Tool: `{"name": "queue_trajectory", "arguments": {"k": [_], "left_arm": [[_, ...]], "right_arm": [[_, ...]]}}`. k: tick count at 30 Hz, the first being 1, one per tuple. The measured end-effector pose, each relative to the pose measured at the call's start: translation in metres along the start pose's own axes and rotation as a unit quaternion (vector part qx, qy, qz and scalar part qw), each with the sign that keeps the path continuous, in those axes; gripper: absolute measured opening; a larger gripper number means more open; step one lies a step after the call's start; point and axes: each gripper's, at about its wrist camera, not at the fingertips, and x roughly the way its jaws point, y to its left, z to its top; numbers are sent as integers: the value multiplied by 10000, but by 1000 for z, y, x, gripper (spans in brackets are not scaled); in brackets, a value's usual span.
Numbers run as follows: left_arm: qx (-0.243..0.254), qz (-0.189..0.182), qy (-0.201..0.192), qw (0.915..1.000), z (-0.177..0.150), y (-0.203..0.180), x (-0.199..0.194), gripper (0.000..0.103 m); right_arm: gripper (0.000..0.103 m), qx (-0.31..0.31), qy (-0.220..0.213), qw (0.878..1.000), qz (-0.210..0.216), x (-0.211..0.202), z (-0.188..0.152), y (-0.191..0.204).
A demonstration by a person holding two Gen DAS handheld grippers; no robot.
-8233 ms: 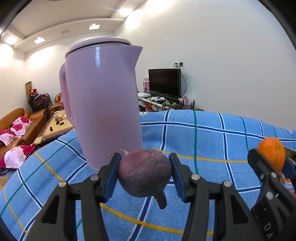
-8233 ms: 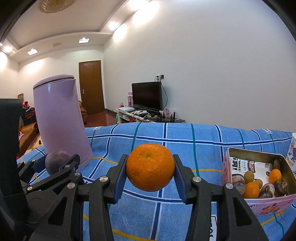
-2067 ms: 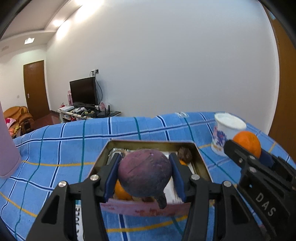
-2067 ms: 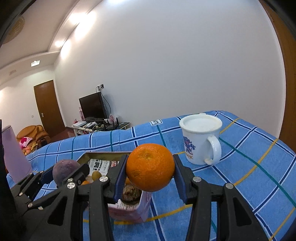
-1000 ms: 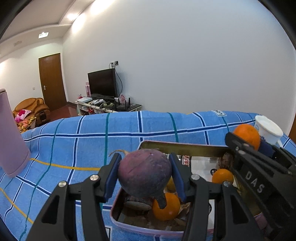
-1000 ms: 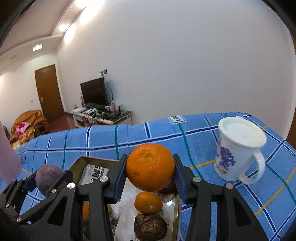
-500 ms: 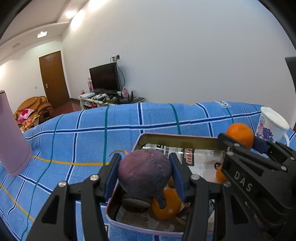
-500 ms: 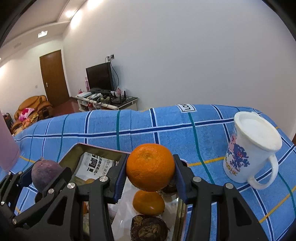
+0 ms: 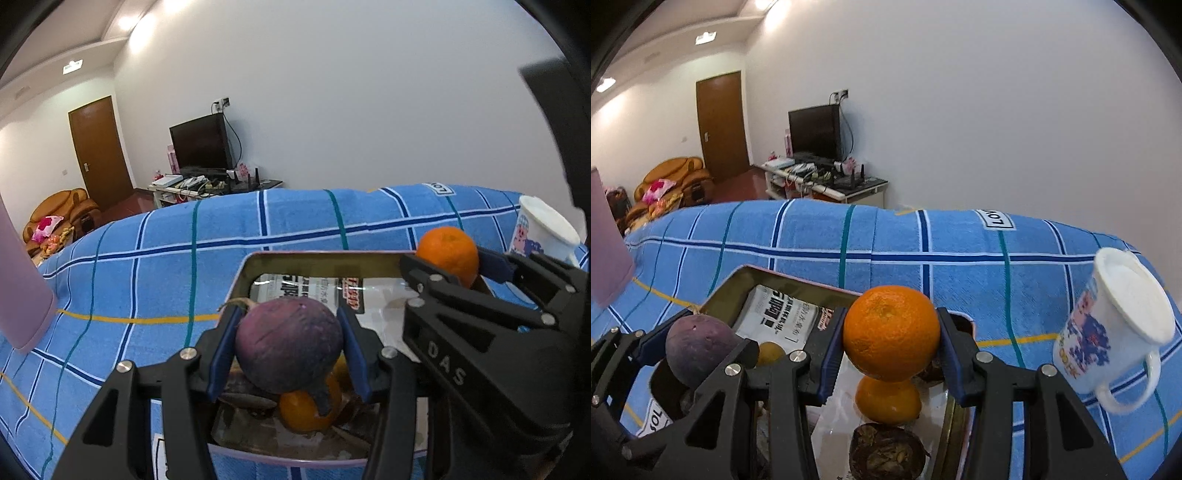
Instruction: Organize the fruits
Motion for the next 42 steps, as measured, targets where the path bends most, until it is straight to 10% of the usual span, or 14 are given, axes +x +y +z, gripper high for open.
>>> {"name": "queue_trajectory", "arguments": {"k": [24,30,42], "left_arm": [[-76,-231,185,9995,3,5,7,67],[-39,-267,189,9995,2,1,6,103],[-292,89,41,9995,-1,14,-4,103]], "right_arm": [[58,651,503,9877,1330,14,-3,2],[64,765,148,9907,1113,1,-2,-1],[65,1063,-364,9926,465,-9,-12,-12]]}}
